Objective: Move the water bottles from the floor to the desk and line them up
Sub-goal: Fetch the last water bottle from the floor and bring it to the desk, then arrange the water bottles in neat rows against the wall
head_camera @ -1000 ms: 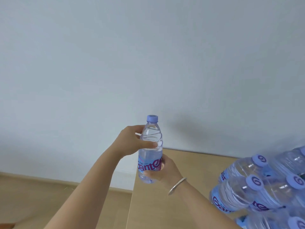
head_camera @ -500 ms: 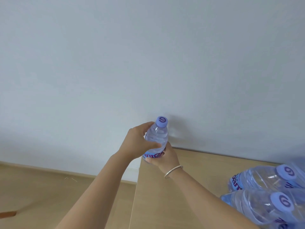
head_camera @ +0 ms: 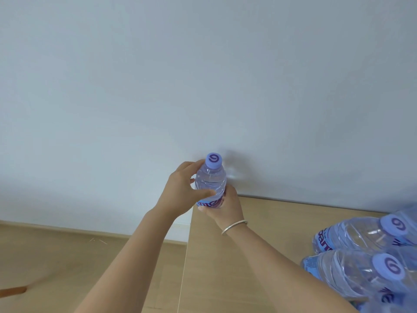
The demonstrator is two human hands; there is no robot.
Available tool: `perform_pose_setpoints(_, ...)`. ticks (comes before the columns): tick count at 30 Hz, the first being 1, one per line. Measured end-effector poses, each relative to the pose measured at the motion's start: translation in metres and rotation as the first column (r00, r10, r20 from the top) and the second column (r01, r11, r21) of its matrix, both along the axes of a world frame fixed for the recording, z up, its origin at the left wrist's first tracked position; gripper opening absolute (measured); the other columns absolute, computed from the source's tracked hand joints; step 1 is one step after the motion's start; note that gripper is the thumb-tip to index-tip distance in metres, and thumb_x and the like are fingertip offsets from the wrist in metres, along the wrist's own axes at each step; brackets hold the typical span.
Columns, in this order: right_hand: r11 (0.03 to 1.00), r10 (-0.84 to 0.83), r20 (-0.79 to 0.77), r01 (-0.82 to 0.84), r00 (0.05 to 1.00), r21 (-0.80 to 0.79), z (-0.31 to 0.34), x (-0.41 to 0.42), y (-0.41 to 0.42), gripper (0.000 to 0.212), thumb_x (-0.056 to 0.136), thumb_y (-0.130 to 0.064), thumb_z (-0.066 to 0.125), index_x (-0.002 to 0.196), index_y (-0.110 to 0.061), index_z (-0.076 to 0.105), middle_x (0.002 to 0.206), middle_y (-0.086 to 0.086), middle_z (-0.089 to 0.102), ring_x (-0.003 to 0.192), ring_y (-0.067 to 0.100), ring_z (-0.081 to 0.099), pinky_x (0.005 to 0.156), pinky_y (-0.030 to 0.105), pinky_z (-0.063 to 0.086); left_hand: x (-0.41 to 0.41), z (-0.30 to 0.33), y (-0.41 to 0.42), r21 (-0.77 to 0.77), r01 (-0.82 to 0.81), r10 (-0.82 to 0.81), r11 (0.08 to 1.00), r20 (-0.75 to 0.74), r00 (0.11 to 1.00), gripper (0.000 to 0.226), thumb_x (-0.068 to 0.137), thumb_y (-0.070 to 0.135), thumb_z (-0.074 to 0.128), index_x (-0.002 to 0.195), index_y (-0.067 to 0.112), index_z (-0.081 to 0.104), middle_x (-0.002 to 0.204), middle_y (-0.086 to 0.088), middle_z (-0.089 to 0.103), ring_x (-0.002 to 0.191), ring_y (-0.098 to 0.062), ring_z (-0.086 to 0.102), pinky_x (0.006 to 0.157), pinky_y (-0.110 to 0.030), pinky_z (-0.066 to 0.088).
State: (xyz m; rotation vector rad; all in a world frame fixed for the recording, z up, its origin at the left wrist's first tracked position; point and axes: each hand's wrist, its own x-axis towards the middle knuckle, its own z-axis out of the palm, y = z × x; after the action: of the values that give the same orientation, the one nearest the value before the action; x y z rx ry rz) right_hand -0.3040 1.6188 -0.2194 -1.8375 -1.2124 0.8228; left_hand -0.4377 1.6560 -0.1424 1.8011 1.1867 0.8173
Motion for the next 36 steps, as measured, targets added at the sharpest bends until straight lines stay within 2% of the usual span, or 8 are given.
perform_pose_setpoints(4,0.999,0.039,0.028,-0.038,0.999,-0.023,0.005,0.002,-0.001,0.052,0.051,-0.025,0.087,0.089,-0.030,0.051,0.099,0.003,0.061,0.090,0.016,0.062,0.079,0.032,0.053,0.002,-0.005,-0.005,0.014,-0.049,0.050,0.999,-0.037,0.998,0.068,0.068,0.015,0.083,0.126,0.032,0.051,0.106,0.029,0.047,0.099,0.007,0.051,0.079,-0.002,0.039)
perform_pose_setpoints(10,0.990,0.087,0.056,-0.080,0.995,-0.113,0.012,0.010,-0.029,0.049,0.063,-0.021,0.075,0.107,-0.014,0.056,0.105,-0.004,0.054,0.099,0.016,0.053,0.081,0.022,0.044,0.003,-0.016,-0.022,-0.115,-0.162,0.147,0.980,-0.129,0.981,0.092,0.067,0.028,0.084,0.143,0.016,0.035,0.139,0.004,0.041,0.125,-0.013,0.045,0.101,-0.029,0.040)
perform_pose_setpoints(16,0.995,0.062,0.134,-0.051,0.989,-0.083,0.044,0.056,-0.130,0.038,0.080,-0.014,0.069,0.116,-0.010,0.057,0.109,-0.005,0.052,0.102,0.007,0.052,0.082,0.002,0.033,0.028,-0.027,-0.086,-0.133,-0.344,0.351,0.929,0.030,0.936,0.060,0.074,0.025,0.077,0.126,0.021,0.047,0.116,0.011,0.044,0.106,-0.010,0.053,0.084,-0.027,0.043)
perform_pose_setpoints(23,0.984,-0.130,0.159,0.147,0.979,-0.102,0.065,0.101,-0.230,0.018,0.084,-0.017,0.065,0.097,-0.023,0.054,0.103,-0.004,0.056,0.097,0.007,0.051,0.078,0.008,0.034,0.121,-0.021,-0.158,-0.115,0.176,-0.178,0.978,-0.011,0.984,0.056,0.076,0.019,0.076,0.126,0.017,0.051,0.113,0.011,0.049,0.108,-0.010,0.053,0.091,-0.023,0.042)
perform_pose_setpoints(27,0.966,-0.257,0.066,0.259,0.964,-0.022,0.070,0.107,-0.256,0.026,0.084,-0.011,0.064,0.095,-0.031,0.051,0.102,-0.007,0.055,0.096,0.007,0.052,0.079,0.011,0.038,0.163,0.007,-0.180,-0.152,0.414,-0.424,0.898,-0.040,0.905,0.052,0.072,0.027,0.079,0.108,0.043,0.045,0.103,0.028,0.046,0.092,0.019,0.046,0.075,-0.001,0.034)
perform_pose_setpoints(29,0.952,-0.305,-0.016,0.304,0.952,-0.027,0.074,0.108,-0.261,0.026,0.085,-0.013,0.064,0.100,-0.028,0.049,0.103,-0.006,0.054,0.097,0.010,0.052,0.083,0.018,0.041,0.178,0.013,-0.184,-0.159,0.414,-0.423,0.896,-0.031,0.905,0.043,0.072,0.023,0.078,0.098,0.042,0.048,0.092,0.024,0.051,0.082,0.014,0.050,0.067,-0.006,0.037)
perform_pose_setpoints(32,0.951,-0.303,0.009,0.303,0.953,-0.058,0.073,0.107,-0.263,0.031,0.086,-0.018,0.063,0.113,-0.023,0.050,0.108,-0.006,0.053,0.103,0.009,0.050,0.085,0.017,0.037,0.191,0.012,-0.187,-0.163,0.369,-0.377,0.915,-0.020,0.926,0.053,0.073,0.024,0.075,0.120,0.028,0.050,0.105,0.016,0.058,0.099,-0.006,0.057,0.070,-0.014,0.040)
perform_pose_setpoints(36,0.941,-0.332,0.018,0.332,0.943,-0.063,0.075,0.110,-0.267,0.035,0.084,-0.018,0.064,0.116,-0.013,0.053,0.112,0.000,0.058,0.106,0.013,0.053,0.078,0.012,0.038,0.188,0.008,-0.189,-0.187,0.332,-0.331,0.925,0.038,0.943,0.054,0.074,0.019,0.076,0.120,0.030,0.051,0.099,0.019,0.060,0.093,-0.007,0.058,0.076,-0.015,0.044)
